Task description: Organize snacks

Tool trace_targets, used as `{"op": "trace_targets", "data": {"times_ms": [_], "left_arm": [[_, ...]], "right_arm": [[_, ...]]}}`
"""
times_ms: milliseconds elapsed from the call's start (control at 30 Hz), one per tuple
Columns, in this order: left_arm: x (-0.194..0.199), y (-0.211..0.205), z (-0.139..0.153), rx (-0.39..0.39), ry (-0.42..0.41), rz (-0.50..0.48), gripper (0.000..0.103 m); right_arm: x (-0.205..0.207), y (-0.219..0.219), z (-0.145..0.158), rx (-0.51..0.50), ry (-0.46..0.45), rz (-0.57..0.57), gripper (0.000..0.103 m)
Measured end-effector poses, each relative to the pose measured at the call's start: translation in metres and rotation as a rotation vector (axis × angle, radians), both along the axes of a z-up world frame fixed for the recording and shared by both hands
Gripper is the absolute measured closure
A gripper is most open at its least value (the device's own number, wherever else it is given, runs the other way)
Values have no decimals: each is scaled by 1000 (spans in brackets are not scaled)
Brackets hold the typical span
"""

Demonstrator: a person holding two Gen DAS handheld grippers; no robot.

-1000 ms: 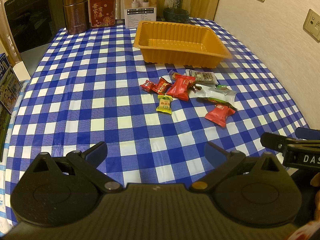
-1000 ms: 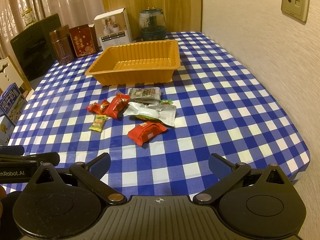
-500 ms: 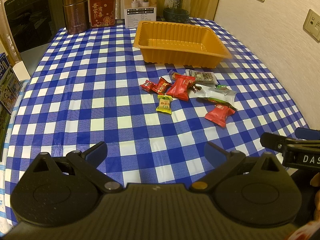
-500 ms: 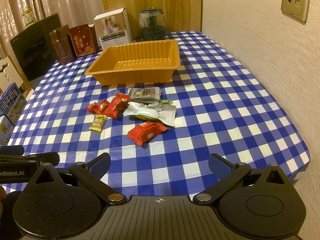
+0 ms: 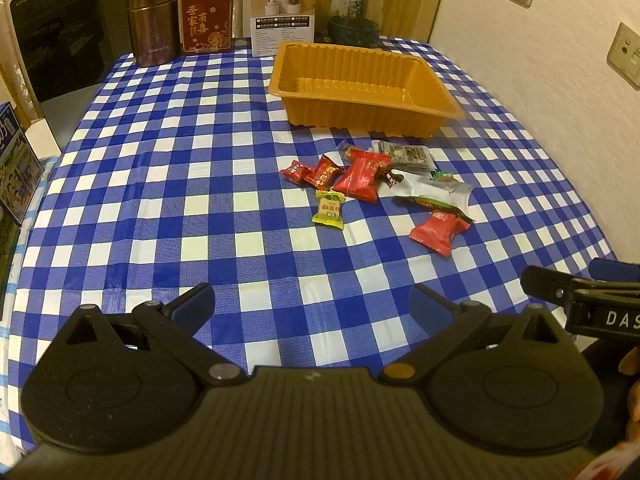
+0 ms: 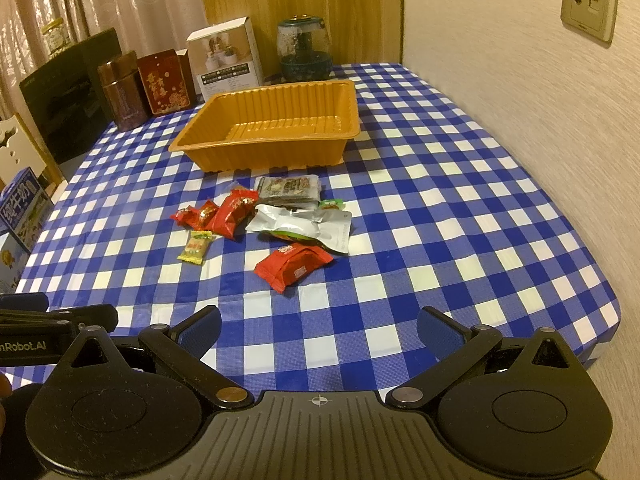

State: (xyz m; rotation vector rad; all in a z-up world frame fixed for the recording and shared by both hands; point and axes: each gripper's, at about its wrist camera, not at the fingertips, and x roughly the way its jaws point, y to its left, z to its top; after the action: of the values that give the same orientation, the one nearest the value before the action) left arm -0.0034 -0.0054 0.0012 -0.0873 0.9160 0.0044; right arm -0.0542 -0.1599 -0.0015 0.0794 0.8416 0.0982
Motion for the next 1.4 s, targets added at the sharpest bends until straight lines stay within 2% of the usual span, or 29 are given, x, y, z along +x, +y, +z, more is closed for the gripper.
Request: {"op": "trace_targets", "data": {"times_ms": [133,333,767,800,867,900,1033,1233,1400], "left_arm": [[2,4,1,-25,4,10,1],[8,3,5,-43,-5,-31,1],[63,39,-9,-56,12,-61,1],[67,42,-11,-58,11,-61,1],[73,47,-15,-51,9,-65,1],[76,50,-17,-51,9,-69,1],[90,58,-27,-70,4,-84,1],[108,56,-42,-31,-10,-123,1],[115,54,-51,-31,-15,-134,1]], "right_arm": [[1,-4,0,10,0,-14,0],[7,-13,2,18,1,-42,0],[38,-2,-18,79,-32,-39,0],[42,0,-22,83,-30,-34,1],[48,5,-29,97,-22,-22,18],[52,7,-35,109,-9,-21,20],[66,13,-54,139,18,-27,23],[86,14,-73,171,23,-60,27],[99,15,-84,179,39,-75,28]]}}
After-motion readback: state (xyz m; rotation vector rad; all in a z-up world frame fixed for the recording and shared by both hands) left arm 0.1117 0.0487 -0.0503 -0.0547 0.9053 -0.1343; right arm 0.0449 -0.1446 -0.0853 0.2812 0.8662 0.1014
